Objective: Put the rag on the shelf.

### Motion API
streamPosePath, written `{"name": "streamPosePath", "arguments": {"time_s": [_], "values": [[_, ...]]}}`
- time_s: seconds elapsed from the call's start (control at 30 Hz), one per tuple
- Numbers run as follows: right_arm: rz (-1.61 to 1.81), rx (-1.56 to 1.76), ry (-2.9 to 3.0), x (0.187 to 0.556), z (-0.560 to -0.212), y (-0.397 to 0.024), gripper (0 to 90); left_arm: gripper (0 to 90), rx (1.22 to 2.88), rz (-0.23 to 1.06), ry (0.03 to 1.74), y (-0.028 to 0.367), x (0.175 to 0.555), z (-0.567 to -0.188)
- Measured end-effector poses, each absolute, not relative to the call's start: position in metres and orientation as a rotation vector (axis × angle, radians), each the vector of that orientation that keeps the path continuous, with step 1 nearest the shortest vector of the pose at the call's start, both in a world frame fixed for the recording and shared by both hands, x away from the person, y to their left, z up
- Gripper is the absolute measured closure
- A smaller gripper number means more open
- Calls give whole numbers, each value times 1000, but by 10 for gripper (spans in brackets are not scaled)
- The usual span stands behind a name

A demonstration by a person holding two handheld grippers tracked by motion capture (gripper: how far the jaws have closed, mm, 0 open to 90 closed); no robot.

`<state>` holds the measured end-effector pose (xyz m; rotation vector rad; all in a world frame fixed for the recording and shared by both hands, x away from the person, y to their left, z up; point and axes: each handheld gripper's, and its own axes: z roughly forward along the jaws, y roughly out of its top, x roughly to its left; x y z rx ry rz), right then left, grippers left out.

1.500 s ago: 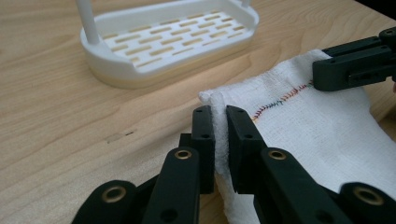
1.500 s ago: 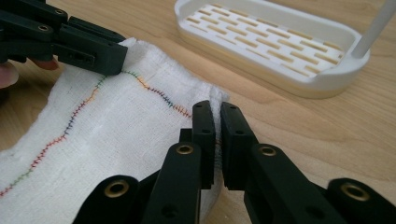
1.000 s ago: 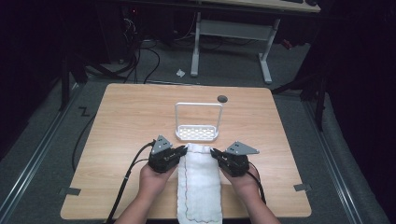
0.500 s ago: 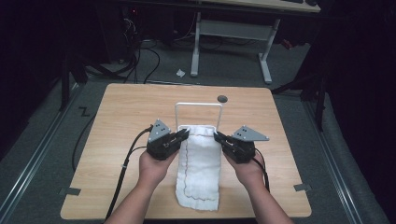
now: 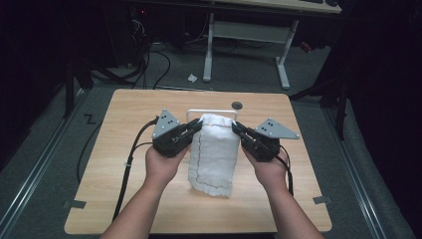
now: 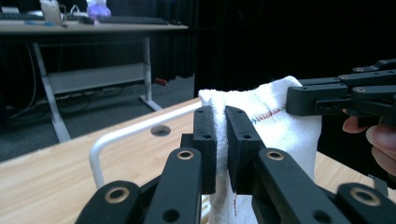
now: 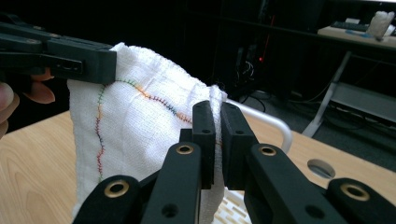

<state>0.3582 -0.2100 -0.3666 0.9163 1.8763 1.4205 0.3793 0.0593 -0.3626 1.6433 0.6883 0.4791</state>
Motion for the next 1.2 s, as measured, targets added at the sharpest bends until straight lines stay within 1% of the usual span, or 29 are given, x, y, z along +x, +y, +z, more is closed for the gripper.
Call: {"name": "streamPosePath", "arguments": {"time_s": [0.27,0.43,0.47,0.53,0.6,0.9,1.0,1.1,1.2], "values": [[1446,884,1823,358,-341,-214,862,836,1627,530,634,56,380,-337],[1448,878,1807,363,-327,-217,862,836,1618,527,612,56,389,-325],[1449,874,1803,364,-325,-218,862,836,1623,540,607,55,390,-323],[1445,866,1794,367,-320,-218,862,837,1634,614,591,53,394,-319],[1456,866,1783,371,-316,-219,862,837,1647,633,592,50,399,-314],[1507,916,1753,404,-302,-219,862,837,1652,678,609,48,429,-297],[1523,942,1752,419,-299,-217,862,837,1660,702,610,48,439,-295],[1525,956,1758,431,-298,-216,862,837,1639,677,636,51,451,-296],[1538,959,1756,442,-299,-213,861,837,1653,692,657,52,463,-299]]}}
